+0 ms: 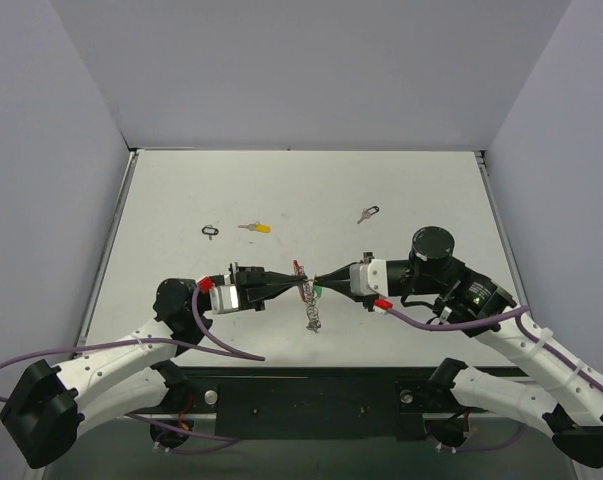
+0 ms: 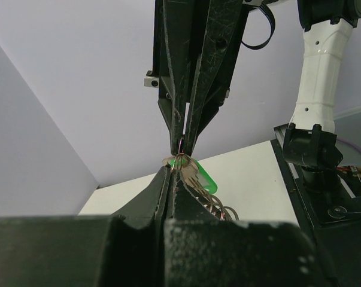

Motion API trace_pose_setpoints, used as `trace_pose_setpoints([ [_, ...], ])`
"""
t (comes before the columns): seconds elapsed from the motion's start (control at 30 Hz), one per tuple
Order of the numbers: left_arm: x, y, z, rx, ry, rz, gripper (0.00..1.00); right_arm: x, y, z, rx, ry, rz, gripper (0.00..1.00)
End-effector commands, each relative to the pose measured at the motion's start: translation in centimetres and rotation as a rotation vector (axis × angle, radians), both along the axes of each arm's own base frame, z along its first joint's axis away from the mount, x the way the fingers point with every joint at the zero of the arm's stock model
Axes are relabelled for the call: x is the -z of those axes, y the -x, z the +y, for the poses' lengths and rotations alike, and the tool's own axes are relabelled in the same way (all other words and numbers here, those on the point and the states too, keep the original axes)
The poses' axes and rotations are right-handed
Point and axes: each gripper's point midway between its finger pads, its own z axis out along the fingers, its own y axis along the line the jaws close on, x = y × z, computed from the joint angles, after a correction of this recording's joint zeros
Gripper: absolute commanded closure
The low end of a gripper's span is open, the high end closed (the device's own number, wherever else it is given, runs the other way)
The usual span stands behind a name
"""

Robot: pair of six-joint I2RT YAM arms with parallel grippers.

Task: Put the keys on the keyring

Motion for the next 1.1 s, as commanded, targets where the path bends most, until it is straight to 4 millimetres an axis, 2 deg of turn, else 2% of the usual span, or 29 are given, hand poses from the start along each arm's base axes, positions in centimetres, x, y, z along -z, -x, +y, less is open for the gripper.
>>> trace_pose_setpoints([
  [0.0,-2.8,0.7,0.6,0.005,0.069,-0.075,1.0,-1.4,1.0,0.9,-0.063,-0.039,0.012,1.0],
  [1.07,-2.2,0.4,0.2,-0.018,0.0,-0.108,1.0,0.1,0.4,1.0,-0.016,0.024,0.077,1.0],
])
